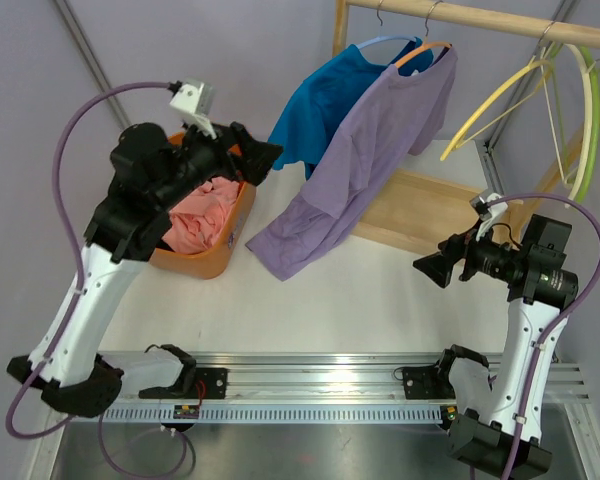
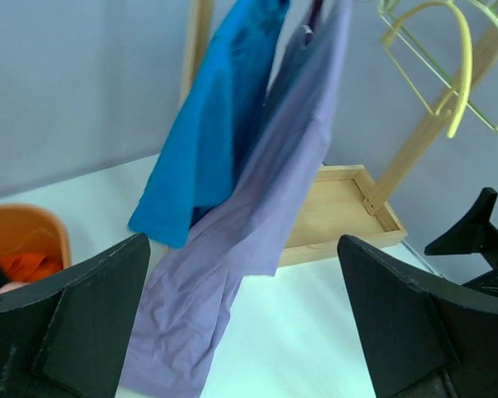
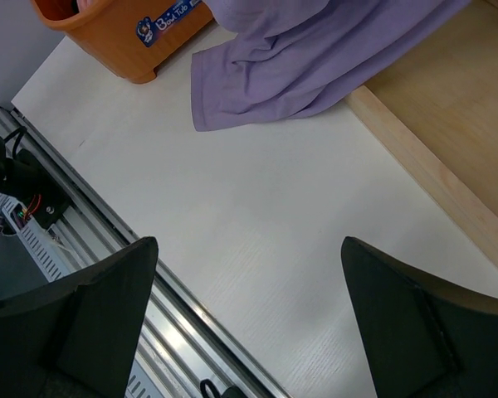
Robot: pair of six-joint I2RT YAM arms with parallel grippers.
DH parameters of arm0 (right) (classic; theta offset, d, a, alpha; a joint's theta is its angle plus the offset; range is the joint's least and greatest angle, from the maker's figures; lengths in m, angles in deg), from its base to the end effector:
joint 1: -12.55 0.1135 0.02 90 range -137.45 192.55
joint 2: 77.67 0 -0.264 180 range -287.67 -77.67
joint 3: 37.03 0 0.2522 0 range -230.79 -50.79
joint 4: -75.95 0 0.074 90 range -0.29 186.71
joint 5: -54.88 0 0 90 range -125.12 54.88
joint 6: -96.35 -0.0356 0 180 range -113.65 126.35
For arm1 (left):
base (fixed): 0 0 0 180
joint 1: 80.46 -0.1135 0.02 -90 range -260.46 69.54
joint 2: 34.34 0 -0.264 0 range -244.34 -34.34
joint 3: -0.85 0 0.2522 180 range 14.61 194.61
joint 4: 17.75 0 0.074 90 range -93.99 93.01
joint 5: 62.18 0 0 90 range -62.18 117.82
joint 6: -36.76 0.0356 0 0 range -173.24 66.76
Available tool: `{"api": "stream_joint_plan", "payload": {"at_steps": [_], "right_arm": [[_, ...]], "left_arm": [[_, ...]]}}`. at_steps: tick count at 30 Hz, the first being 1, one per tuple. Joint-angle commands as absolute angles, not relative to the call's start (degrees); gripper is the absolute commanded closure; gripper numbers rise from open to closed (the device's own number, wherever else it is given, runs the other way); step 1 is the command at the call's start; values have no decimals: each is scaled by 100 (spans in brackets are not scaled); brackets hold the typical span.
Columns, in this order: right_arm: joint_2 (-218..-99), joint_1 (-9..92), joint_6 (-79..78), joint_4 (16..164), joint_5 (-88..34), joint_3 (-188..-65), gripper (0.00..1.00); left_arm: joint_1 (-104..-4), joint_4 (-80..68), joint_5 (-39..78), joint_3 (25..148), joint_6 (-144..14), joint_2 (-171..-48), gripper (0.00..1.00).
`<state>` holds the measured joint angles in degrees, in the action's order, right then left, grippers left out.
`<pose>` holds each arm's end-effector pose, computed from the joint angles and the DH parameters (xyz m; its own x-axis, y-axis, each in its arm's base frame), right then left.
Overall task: Remove the t-shirt from the hanger
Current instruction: Grab a hanger with a tshirt on it with the left arm
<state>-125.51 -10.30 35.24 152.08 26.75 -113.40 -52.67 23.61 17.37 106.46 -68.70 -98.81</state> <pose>0.1279 -0.0198 0.3626 -0.4195 -0.0704 -0.9050 -0.6483 0.7211 0.2444 0.1785 -0.1014 0.5172 -0.1683 -0.2076 -0.9636 0.5957 0.7575 -0.2672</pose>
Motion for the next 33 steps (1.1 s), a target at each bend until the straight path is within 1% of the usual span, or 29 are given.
{"api": "stream_joint_plan", "payload": {"at_steps": [1,4,5,8,10,11,15,20,25,27,30,33], "right_arm": [[-12443,-1004,3668,15176,2948,-11276,0],[-12373,-1004,3650,15115,2904,-11197,1],[-12355,-1004,3650,15115,2913,-11188,1],[-12381,-1004,3667,15123,2939,-11179,0],[-12408,-1004,3694,15123,2983,-11196,1],[-12452,-1004,3711,15150,2983,-11205,0],[-12531,-1004,3790,15229,3027,-11240,1],[-12505,-1004,3852,15308,3001,-11249,1],[-12531,-1004,3878,15343,3009,-11267,1],[-12540,-1004,3905,15396,3009,-11293,1],[-12540,-1004,3896,15387,3009,-11302,1],[-12540,-1004,3861,15326,3018,-11293,1]], "left_arm": [[-4743,1913,1974,11529,-6371,-10812,2],[-4364,1851,2000,12190,-5984,-11527,3],[-4294,1842,2026,12697,-5878,-12025,3],[-4161,1685,2062,13455,-5614,-12835,5],[-4135,1283,2097,13633,-5543,-13127,6],[-4126,1106,2123,13686,-5535,-13311,9],[-4117,332,2010,13834,-5534,-13707,9],[-4038,252,1824,14468,-5473,-14218,12],[-3924,-266,1868,14530,-5368,-14429,18],[-3915,-372,1869,14556,-5210,-14534,24],[-3915,-372,1877,14732,-5148,-14754,29],[-3906,-311,1895,14908,-5069,-14939,31]]}}
